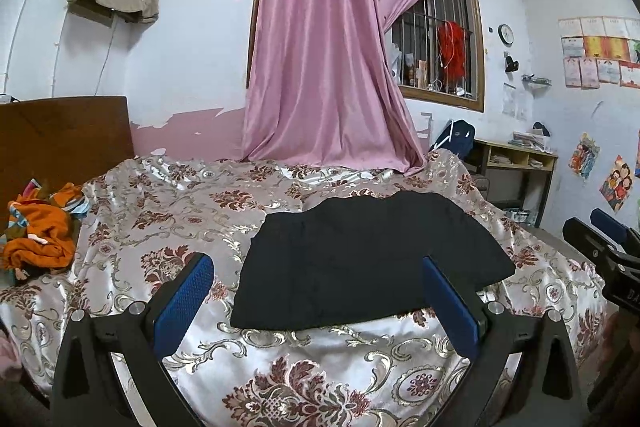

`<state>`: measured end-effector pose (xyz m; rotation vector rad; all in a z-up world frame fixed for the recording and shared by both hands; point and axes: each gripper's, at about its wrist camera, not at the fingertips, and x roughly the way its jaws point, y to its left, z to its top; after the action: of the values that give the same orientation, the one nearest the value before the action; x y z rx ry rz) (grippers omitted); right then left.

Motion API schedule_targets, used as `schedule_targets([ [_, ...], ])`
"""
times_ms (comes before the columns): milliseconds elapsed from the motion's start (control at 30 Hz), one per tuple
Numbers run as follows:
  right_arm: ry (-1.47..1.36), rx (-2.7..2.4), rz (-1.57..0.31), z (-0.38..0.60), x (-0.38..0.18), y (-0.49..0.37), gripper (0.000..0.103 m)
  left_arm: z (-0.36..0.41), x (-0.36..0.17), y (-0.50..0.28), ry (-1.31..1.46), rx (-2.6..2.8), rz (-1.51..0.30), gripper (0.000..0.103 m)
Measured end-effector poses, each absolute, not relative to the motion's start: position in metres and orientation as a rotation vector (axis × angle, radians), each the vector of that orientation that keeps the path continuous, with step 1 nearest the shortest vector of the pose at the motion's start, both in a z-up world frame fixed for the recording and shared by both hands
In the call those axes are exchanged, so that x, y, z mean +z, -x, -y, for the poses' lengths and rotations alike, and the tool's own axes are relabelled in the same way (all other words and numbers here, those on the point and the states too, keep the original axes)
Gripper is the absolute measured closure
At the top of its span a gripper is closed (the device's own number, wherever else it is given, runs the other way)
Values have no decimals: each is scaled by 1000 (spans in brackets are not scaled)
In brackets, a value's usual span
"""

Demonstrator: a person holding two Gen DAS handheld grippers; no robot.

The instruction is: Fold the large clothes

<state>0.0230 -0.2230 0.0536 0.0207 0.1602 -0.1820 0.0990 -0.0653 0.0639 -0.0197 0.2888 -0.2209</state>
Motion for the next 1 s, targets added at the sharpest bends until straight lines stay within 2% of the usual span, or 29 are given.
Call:
schedule_targets([
  [267,-42,-189,-191,224,35,-16,2,62,43,-89,39,-237,-293,0],
  [1000,-76,-209,-331,227,-18,4,2,69,-2,-85,-77,-161,-505,0],
])
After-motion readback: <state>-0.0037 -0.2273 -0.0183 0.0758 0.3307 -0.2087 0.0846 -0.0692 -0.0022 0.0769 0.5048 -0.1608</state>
